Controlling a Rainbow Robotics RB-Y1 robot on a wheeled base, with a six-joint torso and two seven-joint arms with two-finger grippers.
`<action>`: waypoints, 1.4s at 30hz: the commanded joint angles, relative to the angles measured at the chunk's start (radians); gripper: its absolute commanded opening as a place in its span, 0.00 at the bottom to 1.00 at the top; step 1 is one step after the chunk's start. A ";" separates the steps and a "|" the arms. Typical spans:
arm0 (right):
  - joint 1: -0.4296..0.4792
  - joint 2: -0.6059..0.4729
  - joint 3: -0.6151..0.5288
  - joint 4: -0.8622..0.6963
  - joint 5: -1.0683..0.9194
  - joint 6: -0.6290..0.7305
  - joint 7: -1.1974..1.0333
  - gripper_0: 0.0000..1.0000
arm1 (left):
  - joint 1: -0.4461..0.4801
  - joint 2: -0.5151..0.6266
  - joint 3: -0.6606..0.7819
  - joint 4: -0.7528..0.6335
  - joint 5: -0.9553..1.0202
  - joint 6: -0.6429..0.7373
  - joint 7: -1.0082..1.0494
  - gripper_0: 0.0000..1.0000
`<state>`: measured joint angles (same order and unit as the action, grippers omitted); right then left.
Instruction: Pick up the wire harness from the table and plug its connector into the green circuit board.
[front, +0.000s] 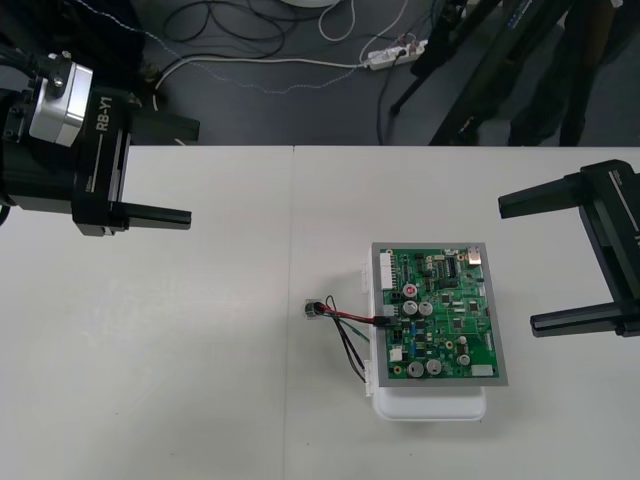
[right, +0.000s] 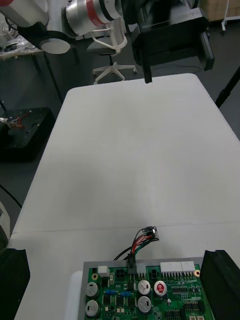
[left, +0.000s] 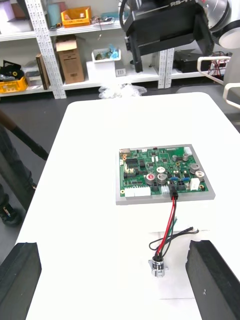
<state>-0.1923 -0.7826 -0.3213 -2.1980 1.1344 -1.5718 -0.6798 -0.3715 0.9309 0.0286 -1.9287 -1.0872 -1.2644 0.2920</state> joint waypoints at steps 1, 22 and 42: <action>0.008 0.019 -0.036 -0.058 0.013 0.001 -0.023 1.00 | -0.015 0.049 0.030 -0.039 0.026 0.051 0.047 0.86; 0.065 0.060 -0.036 -0.135 0.105 0.001 0.002 1.00 | -0.015 0.049 0.030 -0.041 0.026 0.051 0.049 0.86; 0.073 0.063 -0.036 -0.123 0.120 0.001 0.002 1.00 | -0.015 0.049 0.030 -0.041 0.026 0.051 0.049 0.86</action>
<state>-0.1352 -0.7318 -0.3268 -2.3080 1.2475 -1.5718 -0.6793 -0.3715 0.9373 0.0286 -1.9414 -1.0780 -1.2587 0.2922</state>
